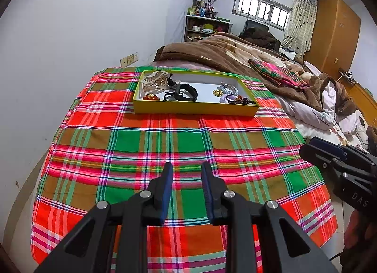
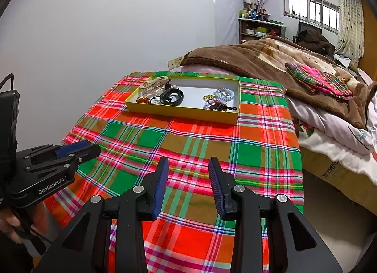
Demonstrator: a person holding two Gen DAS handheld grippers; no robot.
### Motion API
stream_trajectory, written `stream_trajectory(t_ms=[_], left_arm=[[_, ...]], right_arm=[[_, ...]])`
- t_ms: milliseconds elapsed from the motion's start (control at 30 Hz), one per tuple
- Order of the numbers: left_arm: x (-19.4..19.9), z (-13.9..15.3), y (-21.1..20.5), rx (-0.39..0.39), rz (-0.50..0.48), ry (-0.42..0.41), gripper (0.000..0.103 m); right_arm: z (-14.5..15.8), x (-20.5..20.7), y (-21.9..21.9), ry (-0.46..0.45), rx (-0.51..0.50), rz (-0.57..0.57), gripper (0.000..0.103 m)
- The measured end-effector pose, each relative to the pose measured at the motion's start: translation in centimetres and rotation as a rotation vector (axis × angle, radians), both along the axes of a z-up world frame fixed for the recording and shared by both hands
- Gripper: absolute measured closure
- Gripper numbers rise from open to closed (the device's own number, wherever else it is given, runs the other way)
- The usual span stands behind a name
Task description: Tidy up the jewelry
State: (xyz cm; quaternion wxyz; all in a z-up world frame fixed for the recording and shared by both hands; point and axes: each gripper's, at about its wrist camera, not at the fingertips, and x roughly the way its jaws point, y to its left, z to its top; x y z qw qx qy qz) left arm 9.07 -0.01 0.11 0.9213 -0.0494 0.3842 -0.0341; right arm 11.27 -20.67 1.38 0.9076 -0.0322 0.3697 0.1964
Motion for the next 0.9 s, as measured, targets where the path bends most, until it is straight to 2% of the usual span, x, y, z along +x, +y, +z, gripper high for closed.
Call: stream_trajectory(t_ms=[567,900], left_arm=[[-0.04,-0.61,-0.37,-0.008,-0.006,0.017,0.077],[-0.17,-0.51,-0.68,0.015,-0.002,0.015,0.077]], right_arm=[[-0.3,0.16,0.26,0.012,-0.008,0.009,0.067],[-0.27,0.17,0.26,0.01,-0.011,0.011,0.067]])
